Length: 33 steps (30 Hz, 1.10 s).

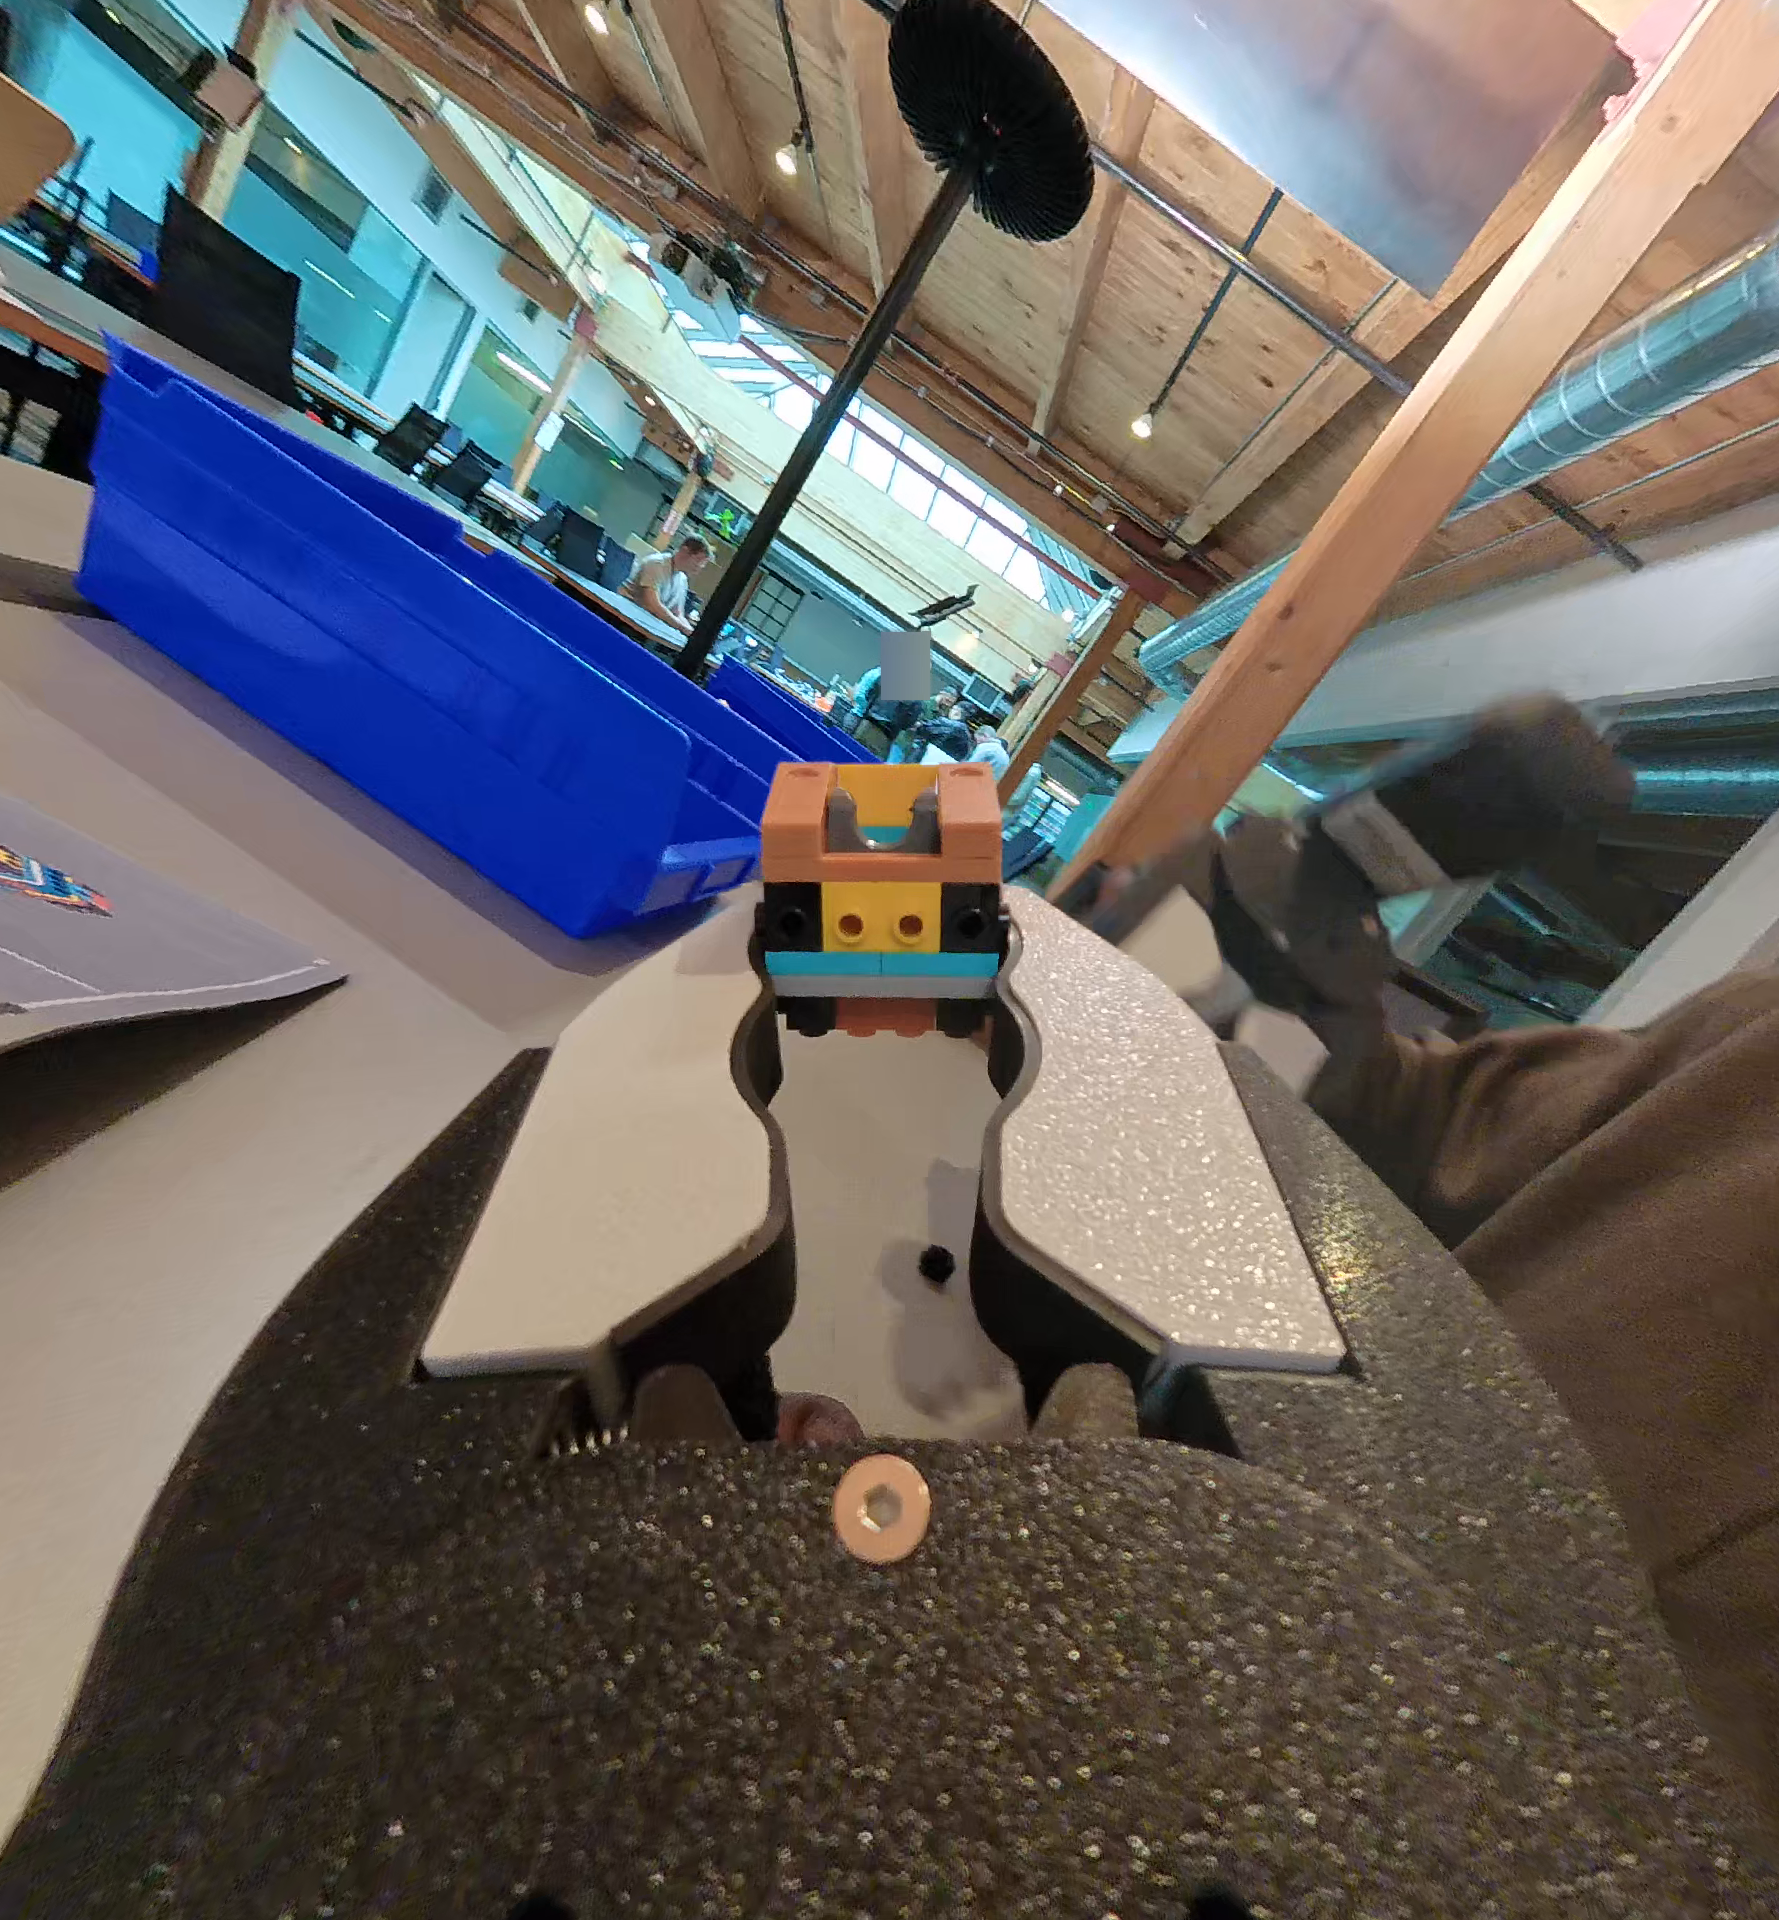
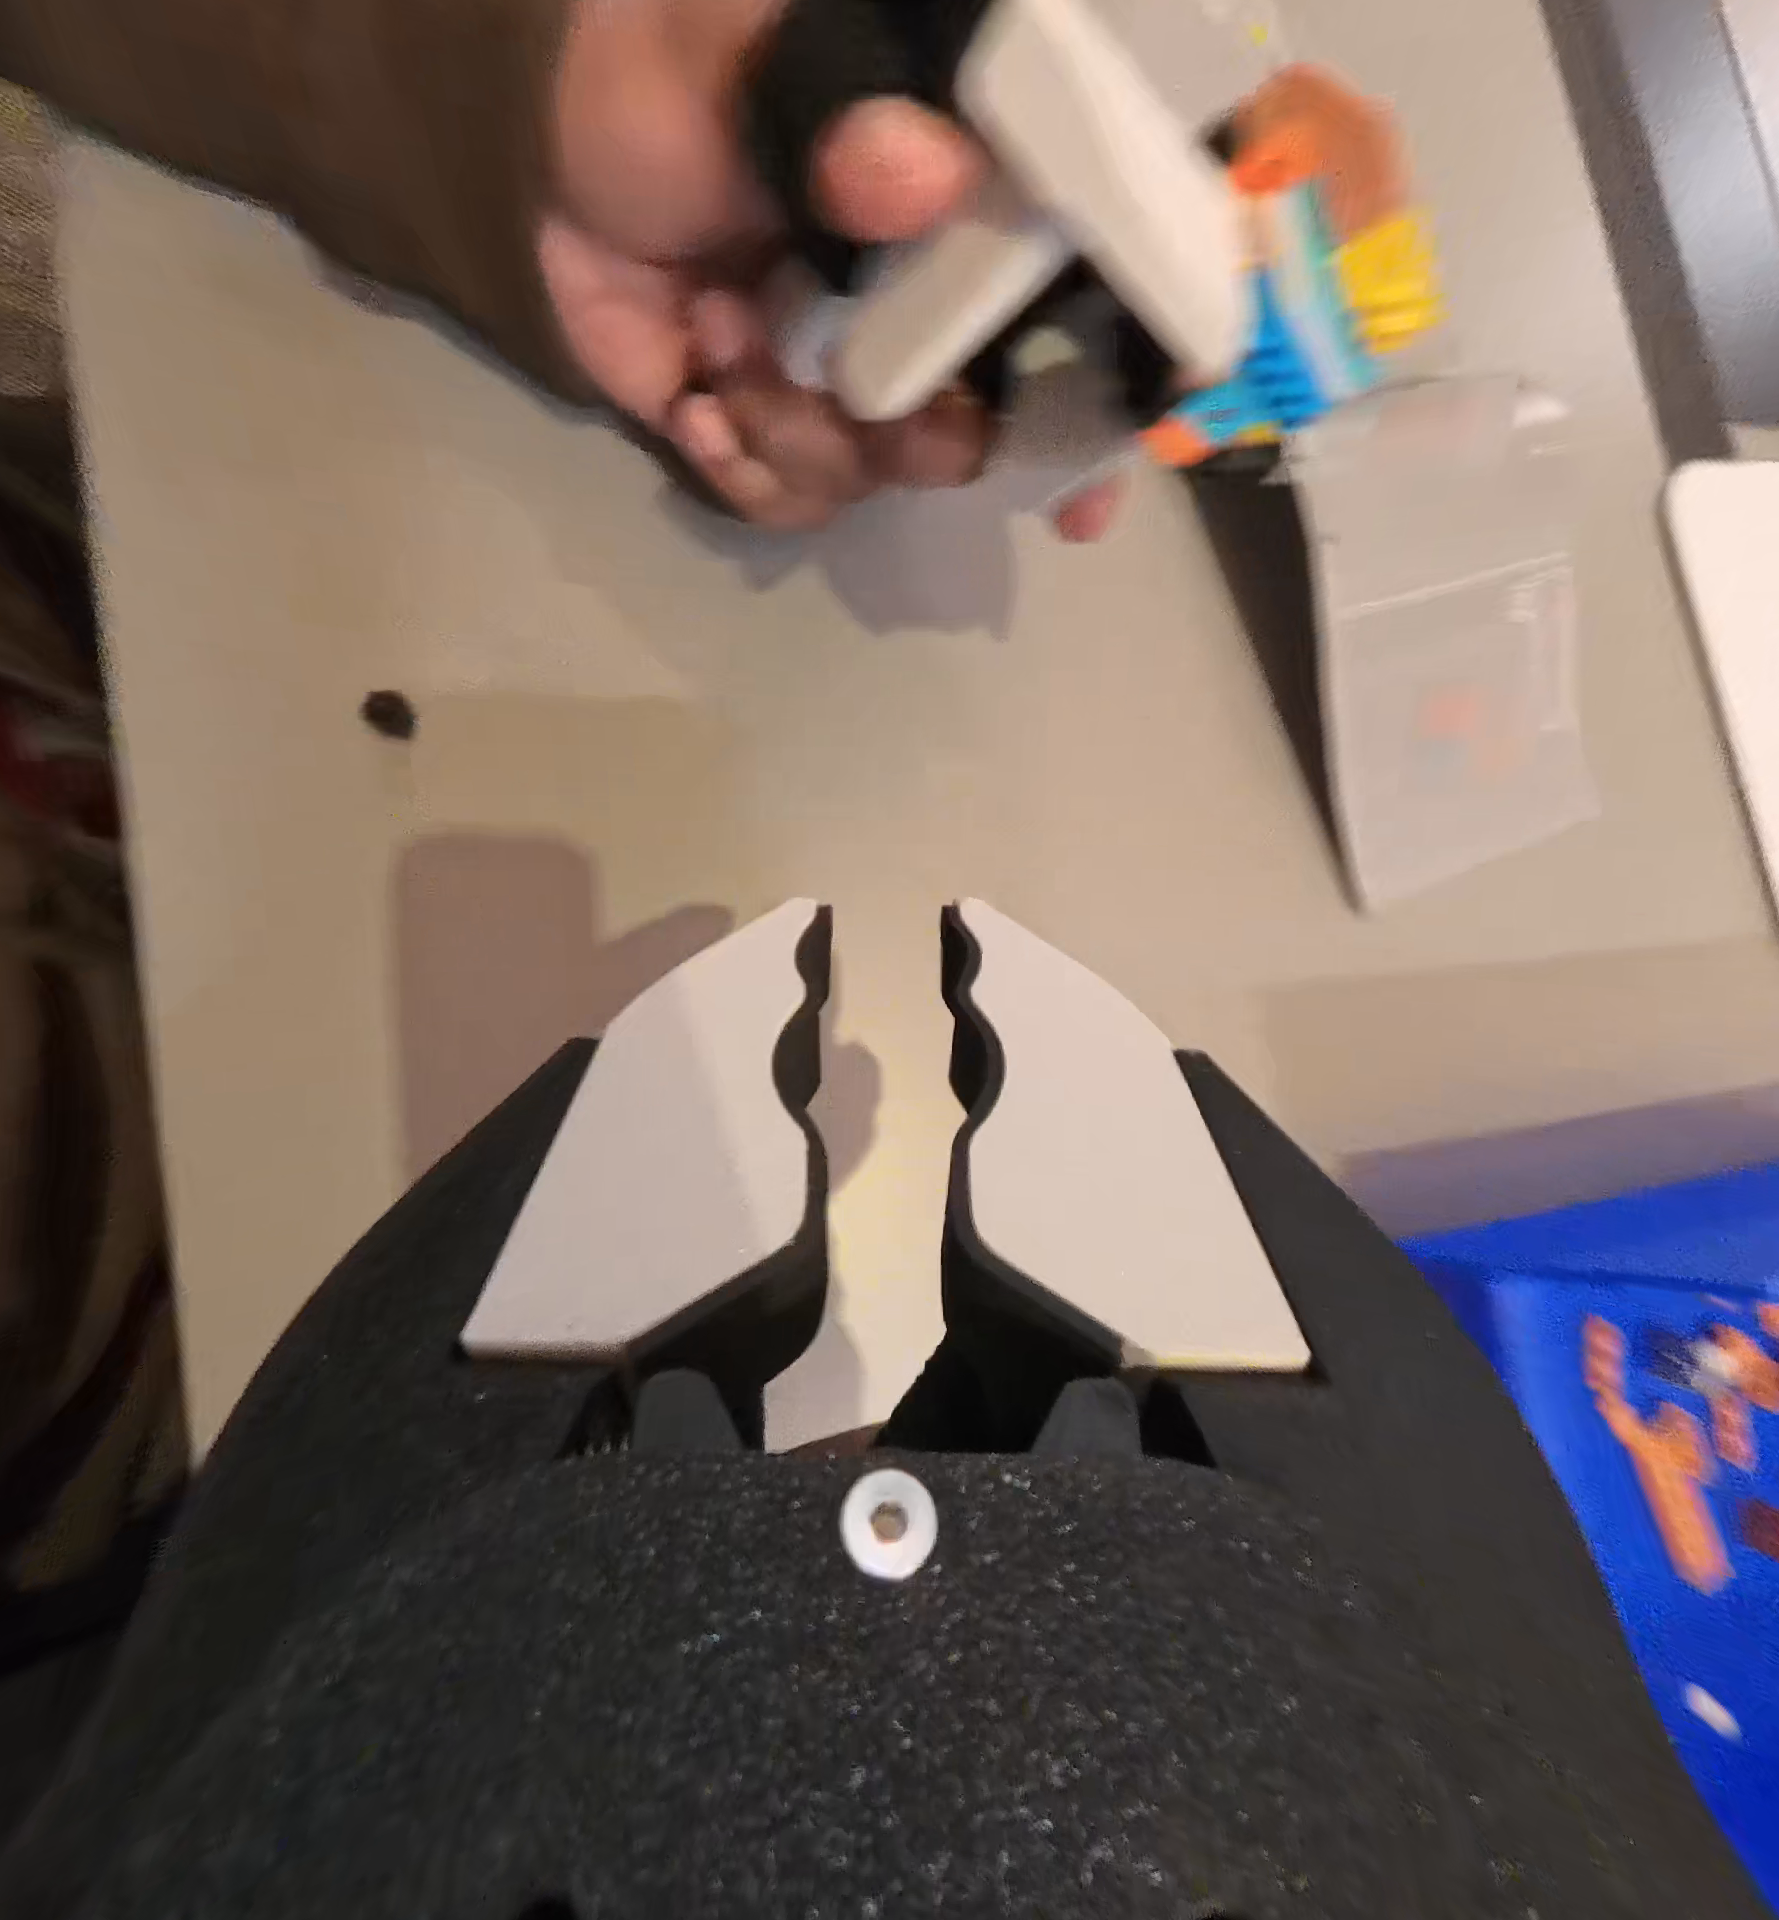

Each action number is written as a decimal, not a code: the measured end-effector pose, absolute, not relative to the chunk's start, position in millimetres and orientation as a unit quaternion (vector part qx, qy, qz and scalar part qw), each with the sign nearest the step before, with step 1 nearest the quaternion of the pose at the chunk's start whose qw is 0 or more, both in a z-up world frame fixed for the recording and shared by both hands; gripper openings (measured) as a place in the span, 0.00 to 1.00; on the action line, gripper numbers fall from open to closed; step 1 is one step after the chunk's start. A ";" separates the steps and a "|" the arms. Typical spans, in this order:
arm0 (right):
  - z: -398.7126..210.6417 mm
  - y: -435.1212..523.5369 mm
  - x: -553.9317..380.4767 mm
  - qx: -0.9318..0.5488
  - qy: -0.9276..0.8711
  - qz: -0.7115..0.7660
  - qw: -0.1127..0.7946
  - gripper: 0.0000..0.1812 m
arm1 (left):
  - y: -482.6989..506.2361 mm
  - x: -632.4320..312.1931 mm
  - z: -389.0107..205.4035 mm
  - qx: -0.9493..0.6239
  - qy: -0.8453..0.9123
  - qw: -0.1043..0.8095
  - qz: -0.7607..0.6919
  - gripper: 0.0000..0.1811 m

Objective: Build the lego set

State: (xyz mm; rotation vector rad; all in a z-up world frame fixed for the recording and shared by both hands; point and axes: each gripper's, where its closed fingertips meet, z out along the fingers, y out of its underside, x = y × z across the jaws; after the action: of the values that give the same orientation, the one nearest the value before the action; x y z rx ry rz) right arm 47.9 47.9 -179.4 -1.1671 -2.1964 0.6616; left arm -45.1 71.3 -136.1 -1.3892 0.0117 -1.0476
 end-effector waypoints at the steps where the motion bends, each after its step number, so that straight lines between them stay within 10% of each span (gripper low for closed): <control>1: -187.1 31.1 55.8 -0.426 -0.817 0.277 0.273 0.11 | 71.8 -47.0 -136.1 -0.611 0.004 0.651 -0.451 0.20; 33: -250.1 -99.6 60.9 -0.393 -0.853 0.311 0.145 0.09 | 73.1 -46.5 -140.1 -0.623 0.020 0.643 -0.444 0.20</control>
State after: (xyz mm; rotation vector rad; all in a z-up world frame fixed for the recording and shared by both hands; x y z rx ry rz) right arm 60.9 -99.6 -250.1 -1.1330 -2.4585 0.8962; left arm -46.5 73.1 -140.1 -1.4199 0.0464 -1.0118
